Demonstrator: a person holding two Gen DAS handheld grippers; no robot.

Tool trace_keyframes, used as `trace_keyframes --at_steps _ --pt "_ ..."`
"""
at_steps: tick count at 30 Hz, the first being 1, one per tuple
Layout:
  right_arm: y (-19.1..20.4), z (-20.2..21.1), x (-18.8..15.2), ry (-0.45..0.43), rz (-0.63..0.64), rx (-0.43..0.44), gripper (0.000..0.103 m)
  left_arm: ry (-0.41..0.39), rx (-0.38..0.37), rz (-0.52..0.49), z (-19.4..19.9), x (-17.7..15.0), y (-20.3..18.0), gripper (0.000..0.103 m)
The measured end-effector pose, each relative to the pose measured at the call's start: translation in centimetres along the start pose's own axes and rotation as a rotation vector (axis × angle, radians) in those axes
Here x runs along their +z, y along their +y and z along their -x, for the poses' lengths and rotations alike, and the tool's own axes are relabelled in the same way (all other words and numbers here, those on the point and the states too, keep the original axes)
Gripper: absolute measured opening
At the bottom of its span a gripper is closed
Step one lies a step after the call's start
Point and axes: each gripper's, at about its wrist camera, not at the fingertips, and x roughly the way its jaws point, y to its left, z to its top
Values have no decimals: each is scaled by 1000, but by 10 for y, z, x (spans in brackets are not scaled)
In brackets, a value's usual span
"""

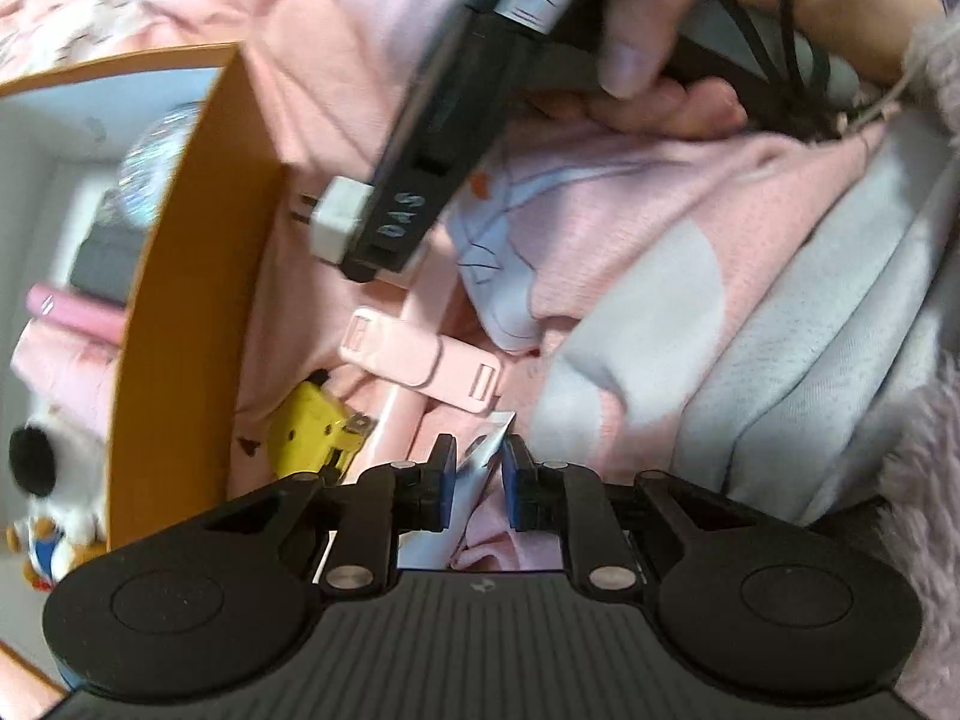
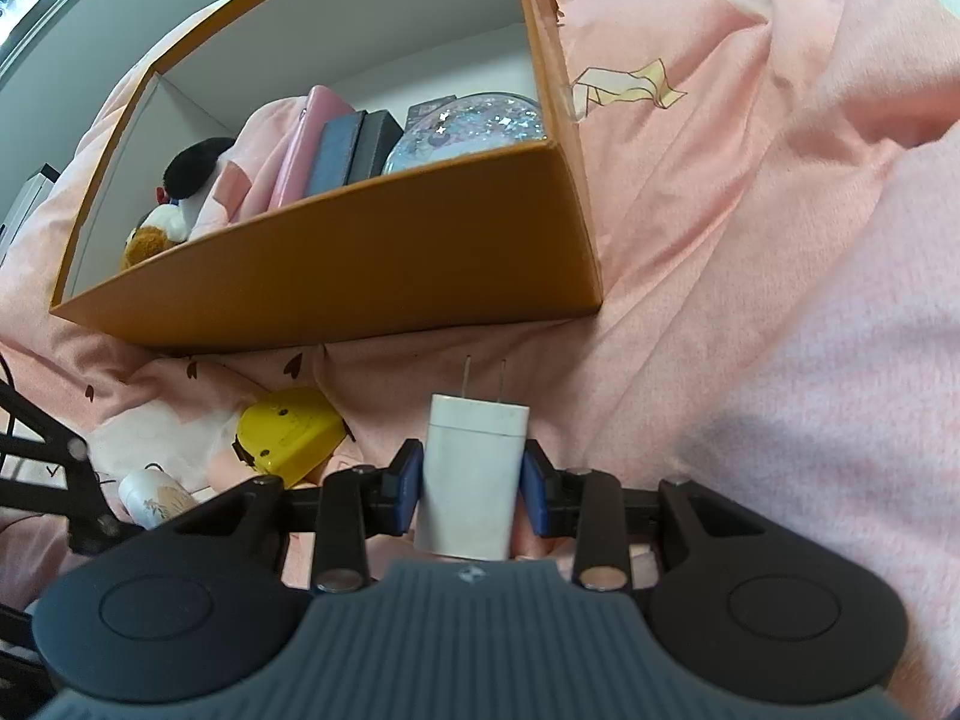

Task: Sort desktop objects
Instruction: 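Lift the Vaseline tube with the left gripper while the right lifts the charger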

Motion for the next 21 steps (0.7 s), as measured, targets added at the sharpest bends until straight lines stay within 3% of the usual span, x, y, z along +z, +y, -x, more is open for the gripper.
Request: trace_keyframes --at_steps 5,10,21 --pt "-1 0 0 -2 -3 6 37 74 29 -95 -13 16 -10 16" --pt "-2 -2 3 2 -4 17 37 62 93 -86 -15 15 -19 15" --pt "2 16 2 -23 9 32 36 -120 280 181 49 -26 -3 9"
